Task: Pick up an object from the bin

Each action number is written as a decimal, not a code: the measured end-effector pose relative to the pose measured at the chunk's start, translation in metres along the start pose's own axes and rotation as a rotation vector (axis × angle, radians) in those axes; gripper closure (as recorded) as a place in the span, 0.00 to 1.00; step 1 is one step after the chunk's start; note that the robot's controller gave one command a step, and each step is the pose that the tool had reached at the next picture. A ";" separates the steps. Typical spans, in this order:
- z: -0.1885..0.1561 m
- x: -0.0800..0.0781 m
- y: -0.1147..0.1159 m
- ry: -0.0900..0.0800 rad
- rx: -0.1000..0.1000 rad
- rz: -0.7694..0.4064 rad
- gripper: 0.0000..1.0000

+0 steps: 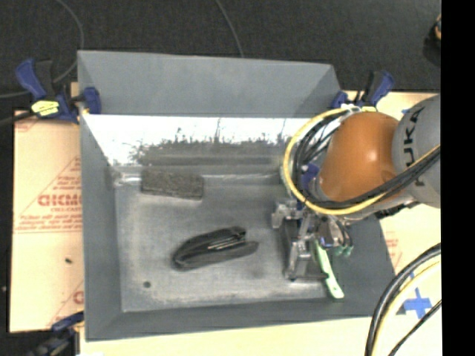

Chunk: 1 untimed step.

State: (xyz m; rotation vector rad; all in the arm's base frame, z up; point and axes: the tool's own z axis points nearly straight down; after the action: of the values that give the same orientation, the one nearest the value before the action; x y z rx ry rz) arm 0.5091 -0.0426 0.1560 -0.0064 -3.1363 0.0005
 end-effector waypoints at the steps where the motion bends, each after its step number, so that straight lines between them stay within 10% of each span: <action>1: -0.005 -0.002 0.000 -0.008 0.001 -0.003 0.00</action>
Offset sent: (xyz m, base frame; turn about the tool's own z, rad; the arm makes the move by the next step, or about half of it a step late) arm 0.0367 0.0774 -0.0860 0.4478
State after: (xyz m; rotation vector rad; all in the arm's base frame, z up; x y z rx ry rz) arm 0.5107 -0.0424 0.1605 -0.0017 -3.1444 0.0016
